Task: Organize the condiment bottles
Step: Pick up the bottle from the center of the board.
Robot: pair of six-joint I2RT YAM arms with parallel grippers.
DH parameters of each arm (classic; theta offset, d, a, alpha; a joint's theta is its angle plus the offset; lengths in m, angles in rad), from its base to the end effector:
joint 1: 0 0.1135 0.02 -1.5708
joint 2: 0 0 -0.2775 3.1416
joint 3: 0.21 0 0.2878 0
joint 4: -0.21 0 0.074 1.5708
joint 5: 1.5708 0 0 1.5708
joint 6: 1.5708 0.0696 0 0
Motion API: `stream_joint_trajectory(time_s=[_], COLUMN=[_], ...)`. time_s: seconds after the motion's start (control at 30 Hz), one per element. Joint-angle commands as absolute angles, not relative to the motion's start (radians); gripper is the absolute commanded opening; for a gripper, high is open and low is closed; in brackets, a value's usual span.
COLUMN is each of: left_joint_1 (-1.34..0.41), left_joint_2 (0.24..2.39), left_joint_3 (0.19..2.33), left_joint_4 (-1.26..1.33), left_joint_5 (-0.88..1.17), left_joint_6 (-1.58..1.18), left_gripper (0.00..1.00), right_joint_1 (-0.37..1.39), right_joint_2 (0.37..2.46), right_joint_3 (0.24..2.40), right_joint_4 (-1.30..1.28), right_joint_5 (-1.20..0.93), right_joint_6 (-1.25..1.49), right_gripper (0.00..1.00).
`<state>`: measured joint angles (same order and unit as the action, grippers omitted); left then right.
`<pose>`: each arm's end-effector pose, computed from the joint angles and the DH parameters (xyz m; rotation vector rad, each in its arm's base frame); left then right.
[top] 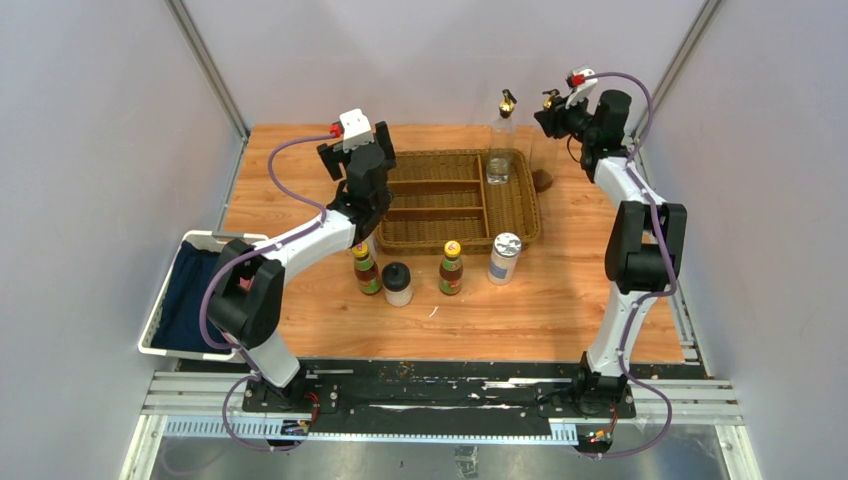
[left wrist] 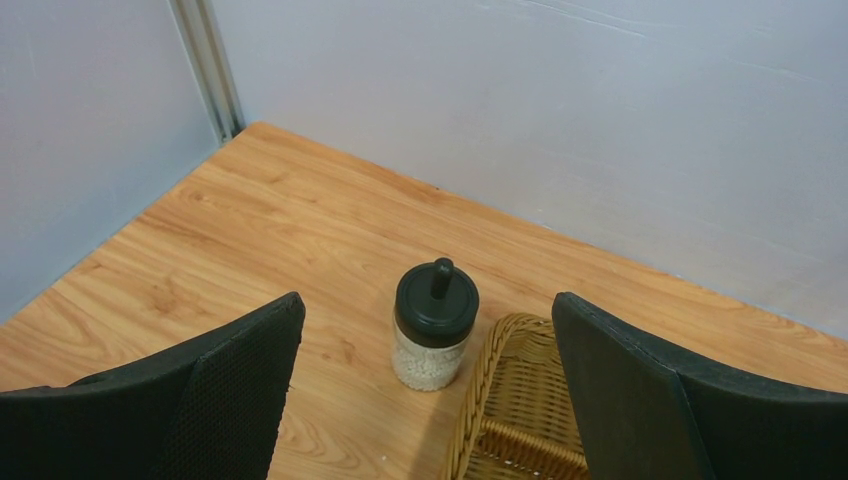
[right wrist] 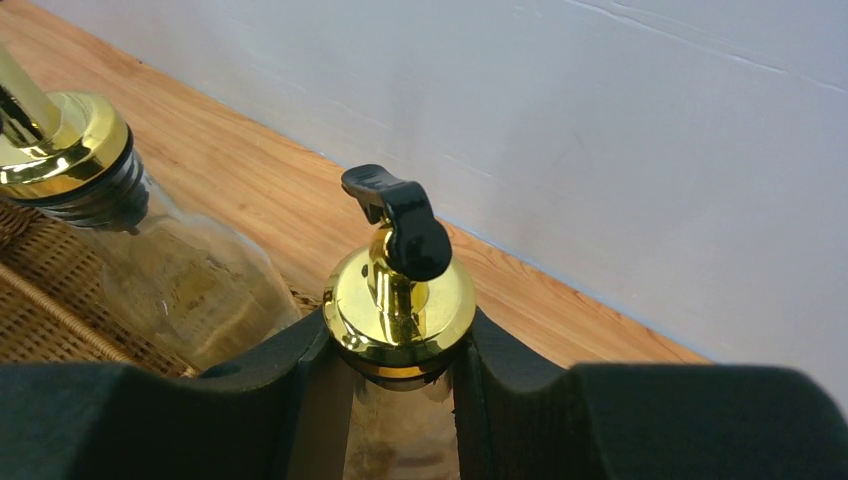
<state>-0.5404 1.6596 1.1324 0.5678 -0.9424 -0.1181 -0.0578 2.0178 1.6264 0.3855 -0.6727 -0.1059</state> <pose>0.4002 -0.1744 0.3048 -0.4235 1.4913 0.1991 0.5531 0.0114 0.3111 -0.5578 1.4885 0.4012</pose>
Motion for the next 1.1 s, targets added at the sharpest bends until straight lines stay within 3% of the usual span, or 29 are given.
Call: stream_joint_trajectory(time_s=[0.0,0.4,1.07], left_joint_1=[-0.548,-0.548,-0.549], left_joint_2=[1.632,1.626,1.586], left_joint_3=[1.116,1.107,1.076], left_joint_4=[0.588,0.588,0.584], left_joint_5=[-0.951,-0.945,-0.928], left_joint_6=[-0.109,-0.104,-0.107], left_gripper=[1.0,1.0,1.0], right_joint_1=[-0.03,-0.016,0.048], right_joint_2=[1.959,1.927,1.801], right_joint_3=[1.54,1.378,1.307], right_joint_4=[0.544,0.824,0.87], right_joint_5=[-0.55,-0.408,-0.294], right_joint_6=[-0.113,-0.053,-0.059], right_gripper=[0.0,0.0,0.0])
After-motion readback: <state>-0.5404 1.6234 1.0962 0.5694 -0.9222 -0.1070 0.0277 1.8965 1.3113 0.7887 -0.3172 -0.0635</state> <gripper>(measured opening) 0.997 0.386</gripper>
